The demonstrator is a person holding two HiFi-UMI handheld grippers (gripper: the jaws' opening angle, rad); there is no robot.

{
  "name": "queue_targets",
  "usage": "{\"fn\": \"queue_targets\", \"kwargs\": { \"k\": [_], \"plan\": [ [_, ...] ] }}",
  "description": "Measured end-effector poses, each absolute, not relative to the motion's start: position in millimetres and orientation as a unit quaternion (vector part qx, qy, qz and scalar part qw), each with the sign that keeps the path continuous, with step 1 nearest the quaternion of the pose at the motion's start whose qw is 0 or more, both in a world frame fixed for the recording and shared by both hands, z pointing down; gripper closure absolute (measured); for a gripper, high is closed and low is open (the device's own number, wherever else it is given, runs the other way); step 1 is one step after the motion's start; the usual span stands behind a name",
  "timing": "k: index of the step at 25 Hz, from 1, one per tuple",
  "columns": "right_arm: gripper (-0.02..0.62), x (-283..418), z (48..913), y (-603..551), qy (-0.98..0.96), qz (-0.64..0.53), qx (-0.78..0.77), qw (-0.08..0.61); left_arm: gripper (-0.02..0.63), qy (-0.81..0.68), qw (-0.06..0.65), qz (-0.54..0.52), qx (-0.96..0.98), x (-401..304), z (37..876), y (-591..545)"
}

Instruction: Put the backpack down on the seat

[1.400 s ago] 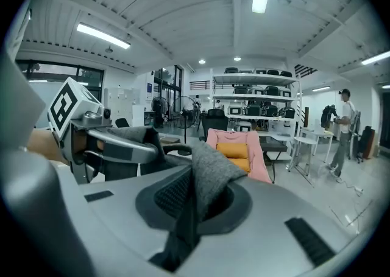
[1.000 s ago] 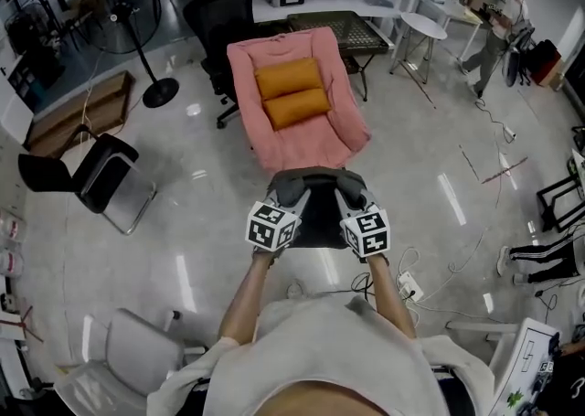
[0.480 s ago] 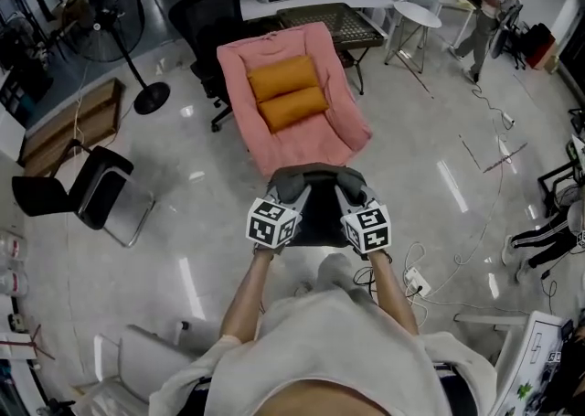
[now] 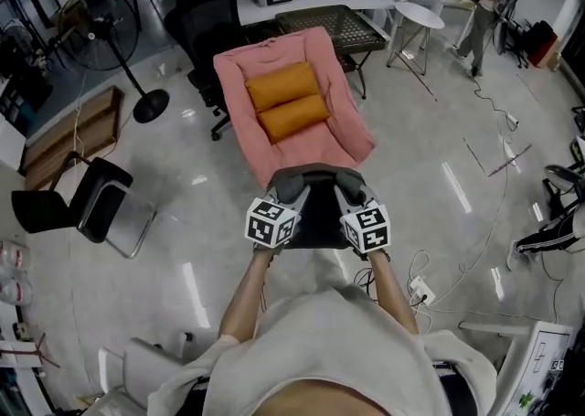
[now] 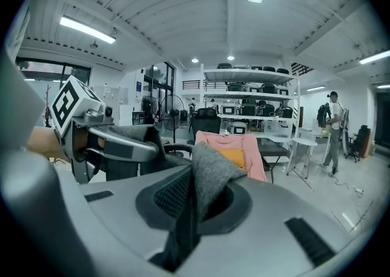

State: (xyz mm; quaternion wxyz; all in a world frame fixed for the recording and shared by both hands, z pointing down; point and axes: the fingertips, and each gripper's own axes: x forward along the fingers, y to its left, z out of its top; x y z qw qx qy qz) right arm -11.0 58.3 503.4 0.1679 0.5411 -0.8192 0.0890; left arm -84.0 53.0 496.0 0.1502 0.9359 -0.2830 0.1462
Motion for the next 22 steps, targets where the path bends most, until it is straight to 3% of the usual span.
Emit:
{"fn": "queue_targets", "kwargs": {
  "k": [22],
  "plan": [
    [0.568,67.7,512.3,-171.0,-0.838,0.11,0.512,0.157,0.589,-0.314,0.173,0.164,0.919,-5.1,504.2,-170.8]
  ]
}}
